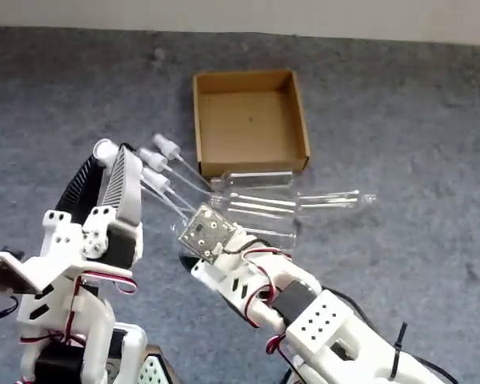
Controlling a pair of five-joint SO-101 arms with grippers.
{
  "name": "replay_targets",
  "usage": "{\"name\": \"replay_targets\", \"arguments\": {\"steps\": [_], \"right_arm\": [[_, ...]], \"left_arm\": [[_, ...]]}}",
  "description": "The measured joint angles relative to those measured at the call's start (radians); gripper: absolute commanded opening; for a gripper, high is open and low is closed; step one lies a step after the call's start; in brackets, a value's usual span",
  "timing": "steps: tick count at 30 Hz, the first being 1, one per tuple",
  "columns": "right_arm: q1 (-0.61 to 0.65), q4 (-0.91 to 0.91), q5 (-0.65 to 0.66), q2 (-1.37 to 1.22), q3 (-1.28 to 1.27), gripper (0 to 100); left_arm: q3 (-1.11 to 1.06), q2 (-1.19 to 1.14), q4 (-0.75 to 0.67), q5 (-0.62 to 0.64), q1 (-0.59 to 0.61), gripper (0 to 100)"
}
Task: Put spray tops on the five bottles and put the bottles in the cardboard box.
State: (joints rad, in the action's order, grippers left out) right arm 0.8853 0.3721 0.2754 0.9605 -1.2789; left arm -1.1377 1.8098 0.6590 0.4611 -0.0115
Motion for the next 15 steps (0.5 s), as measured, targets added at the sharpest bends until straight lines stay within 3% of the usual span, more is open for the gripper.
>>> {"name": "replay_targets", "arguments": {"steps": [15], "right_arm": [[-0.068, 0.000, 0.000, 0.000, 0.000, 0.5]], "left_arm": [[0.015, 0.003, -0.002, 0.000, -0.003, 1]]}}
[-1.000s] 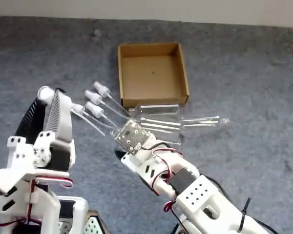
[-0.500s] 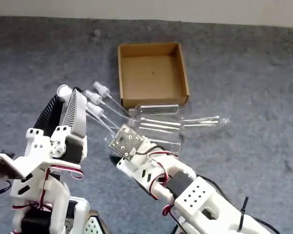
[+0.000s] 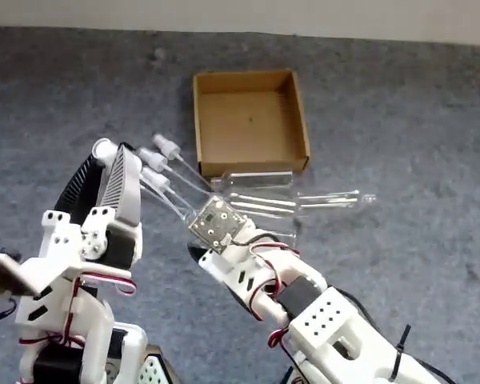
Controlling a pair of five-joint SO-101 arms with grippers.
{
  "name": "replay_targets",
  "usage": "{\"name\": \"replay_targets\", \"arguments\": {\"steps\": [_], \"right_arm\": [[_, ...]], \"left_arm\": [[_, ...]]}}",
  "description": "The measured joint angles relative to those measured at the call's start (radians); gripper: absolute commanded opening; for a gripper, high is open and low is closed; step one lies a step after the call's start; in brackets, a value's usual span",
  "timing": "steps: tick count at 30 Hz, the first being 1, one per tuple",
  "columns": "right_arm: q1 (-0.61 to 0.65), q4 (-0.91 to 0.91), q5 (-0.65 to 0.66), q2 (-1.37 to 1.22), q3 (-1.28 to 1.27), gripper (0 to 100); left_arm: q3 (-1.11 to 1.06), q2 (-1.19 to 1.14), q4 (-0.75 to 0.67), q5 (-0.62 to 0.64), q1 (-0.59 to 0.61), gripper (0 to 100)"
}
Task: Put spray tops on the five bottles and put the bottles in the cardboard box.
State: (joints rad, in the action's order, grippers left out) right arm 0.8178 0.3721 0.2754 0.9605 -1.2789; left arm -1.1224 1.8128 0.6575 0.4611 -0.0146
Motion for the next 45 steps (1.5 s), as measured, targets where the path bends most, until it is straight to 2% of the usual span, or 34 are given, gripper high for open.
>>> {"name": "replay_targets", "arguments": {"steps": [17, 24, 29, 35, 40, 45], "right_arm": [[0.002, 0.000, 0.000, 0.000, 0.000, 0.5], [0.002, 0.000, -0.003, 0.000, 0.000, 0.5], [0.002, 0.000, -0.068, 0.000, 0.000, 0.5], [-0.038, 0.000, -0.091, 0.000, 0.000, 0.5], [-0.081, -0.037, -0.175, 0.078, 0.000, 0.5], [-0.075, -0.043, -0.184, 0.198, 0.000, 0.5]], "left_arm": [[0.040, 0.000, 0.000, 0.000, -0.006, 1], [-0.043, 0.000, 0.000, 0.000, -0.012, 1], [-0.066, 0.000, 0.000, 0.000, -0.126, 1], [-0.126, 0.000, 0.000, -0.003, -0.199, 1], [-0.143, 0.002, -0.002, -0.080, -0.275, 1], [-0.169, -0.014, -0.002, -0.144, -0.341, 2]]}}
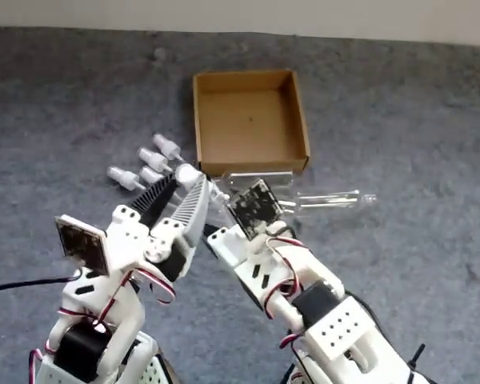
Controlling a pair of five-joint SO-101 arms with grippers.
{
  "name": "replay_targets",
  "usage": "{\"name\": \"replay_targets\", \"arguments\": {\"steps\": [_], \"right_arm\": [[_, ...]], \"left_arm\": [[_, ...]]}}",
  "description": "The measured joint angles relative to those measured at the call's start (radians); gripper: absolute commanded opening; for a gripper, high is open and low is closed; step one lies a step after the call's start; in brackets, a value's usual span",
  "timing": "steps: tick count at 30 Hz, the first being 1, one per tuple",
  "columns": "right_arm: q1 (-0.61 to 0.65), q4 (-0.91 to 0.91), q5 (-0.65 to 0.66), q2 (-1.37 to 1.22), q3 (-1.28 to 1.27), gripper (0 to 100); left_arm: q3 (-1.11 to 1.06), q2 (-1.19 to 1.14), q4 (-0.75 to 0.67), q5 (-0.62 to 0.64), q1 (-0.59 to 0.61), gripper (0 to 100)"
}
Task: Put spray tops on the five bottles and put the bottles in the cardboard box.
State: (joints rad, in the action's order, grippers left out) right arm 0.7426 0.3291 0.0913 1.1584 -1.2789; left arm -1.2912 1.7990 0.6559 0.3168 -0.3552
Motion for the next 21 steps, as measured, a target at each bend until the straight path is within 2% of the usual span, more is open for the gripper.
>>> {"name": "replay_targets", "arguments": {"steps": [7, 13, 21], "right_arm": [[-0.002, 0.051, -0.003, 0.037, -0.002, 0.5], [-0.002, 0.049, -0.006, 0.052, 0.000, 0.5], [-0.002, 0.049, -0.006, 0.054, -0.018, 0.5]], "left_arm": [[0.086, -0.209, -0.005, -0.017, -0.020, 16], [0.184, -0.301, 0.140, -0.025, -0.020, 16], [0.209, -0.160, 0.215, -0.055, 0.038, 16]]}}
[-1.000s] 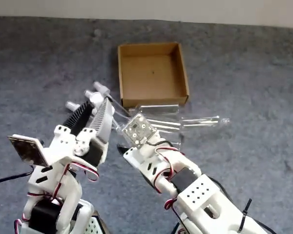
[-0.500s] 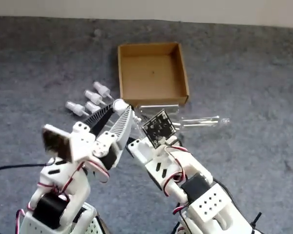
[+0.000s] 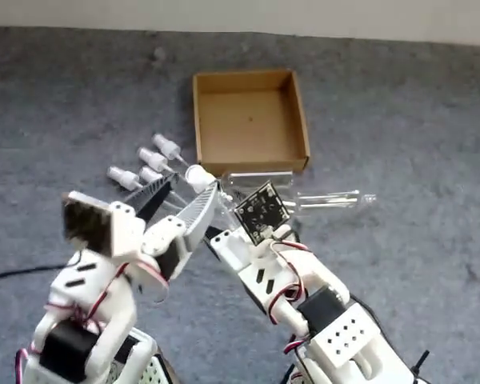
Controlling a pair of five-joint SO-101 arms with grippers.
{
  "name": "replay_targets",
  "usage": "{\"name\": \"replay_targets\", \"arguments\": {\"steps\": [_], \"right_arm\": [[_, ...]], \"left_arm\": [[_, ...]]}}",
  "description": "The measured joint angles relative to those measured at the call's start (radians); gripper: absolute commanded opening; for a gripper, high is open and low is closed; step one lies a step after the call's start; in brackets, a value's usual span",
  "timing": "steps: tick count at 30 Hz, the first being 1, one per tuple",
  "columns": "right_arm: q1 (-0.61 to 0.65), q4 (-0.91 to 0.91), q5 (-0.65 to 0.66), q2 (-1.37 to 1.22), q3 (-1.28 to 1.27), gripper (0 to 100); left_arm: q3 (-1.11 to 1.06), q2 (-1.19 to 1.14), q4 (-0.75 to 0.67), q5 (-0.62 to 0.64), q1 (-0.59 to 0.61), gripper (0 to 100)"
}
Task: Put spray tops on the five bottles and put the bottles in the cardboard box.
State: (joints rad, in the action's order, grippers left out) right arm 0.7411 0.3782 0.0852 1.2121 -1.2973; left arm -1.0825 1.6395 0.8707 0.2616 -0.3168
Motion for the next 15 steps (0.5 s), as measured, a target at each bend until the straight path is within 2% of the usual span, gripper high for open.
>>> {"name": "replay_targets", "arguments": {"steps": [6, 10, 15], "right_arm": [[0.000, 0.000, 0.000, 0.000, -0.002, 0.5], [0.000, 0.000, 0.000, 0.000, -0.002, 0.5], [0.000, 0.000, 0.000, 0.000, -0.002, 0.5]], "left_arm": [[0.002, 0.147, 0.028, -0.002, 0.020, 16], [-0.002, 0.158, 0.028, -0.002, 0.084, 16], [-0.008, 0.158, -0.009, -0.002, 0.094, 16]]}}
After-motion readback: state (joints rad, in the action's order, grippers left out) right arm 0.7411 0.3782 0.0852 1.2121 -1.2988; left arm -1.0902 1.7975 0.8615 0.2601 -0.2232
